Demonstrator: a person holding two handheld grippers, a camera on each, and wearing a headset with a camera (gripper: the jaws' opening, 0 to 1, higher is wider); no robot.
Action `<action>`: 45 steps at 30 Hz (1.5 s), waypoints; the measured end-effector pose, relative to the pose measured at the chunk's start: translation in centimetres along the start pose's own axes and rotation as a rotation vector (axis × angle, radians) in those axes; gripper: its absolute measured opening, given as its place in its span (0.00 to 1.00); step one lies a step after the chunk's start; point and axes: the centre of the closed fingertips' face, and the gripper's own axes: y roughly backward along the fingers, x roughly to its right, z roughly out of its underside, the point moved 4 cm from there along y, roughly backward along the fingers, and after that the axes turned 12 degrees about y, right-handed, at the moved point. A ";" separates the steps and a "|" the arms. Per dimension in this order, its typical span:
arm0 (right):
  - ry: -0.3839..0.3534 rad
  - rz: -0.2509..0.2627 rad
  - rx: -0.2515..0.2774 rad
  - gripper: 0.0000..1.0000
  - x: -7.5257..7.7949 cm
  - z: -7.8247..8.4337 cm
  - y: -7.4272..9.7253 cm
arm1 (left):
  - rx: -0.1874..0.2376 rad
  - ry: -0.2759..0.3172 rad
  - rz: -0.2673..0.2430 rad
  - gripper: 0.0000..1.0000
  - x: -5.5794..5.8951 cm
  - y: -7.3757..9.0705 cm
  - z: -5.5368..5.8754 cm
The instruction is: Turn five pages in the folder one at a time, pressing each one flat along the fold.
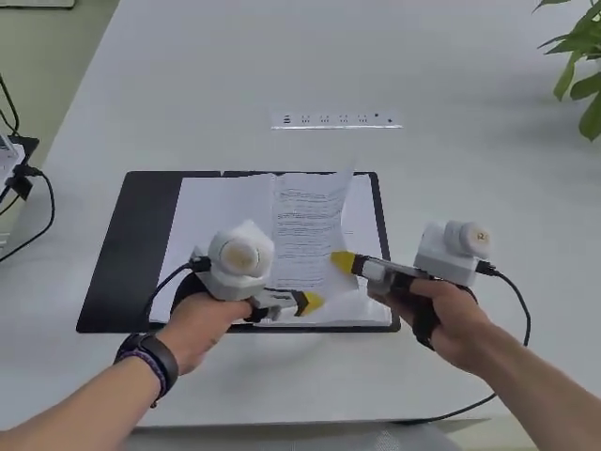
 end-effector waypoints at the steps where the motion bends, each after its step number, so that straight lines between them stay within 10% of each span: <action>1: 0.007 -0.006 -0.001 0.00 -0.3 -0.1 -0.3 | 0.001 0.000 -0.004 0.73 -0.3 0.3 0.1; 25: 0.046 -0.102 -0.032 0.00 -4.7 -0.8 -4.8 | 0.065 0.043 -0.101 0.74 -4.4 7.2 0.7; 45: 0.058 -0.205 -0.101 0.00 -9.7 0.8 -11.9 | 0.107 0.124 -0.199 0.74 -8.2 13.5 4.0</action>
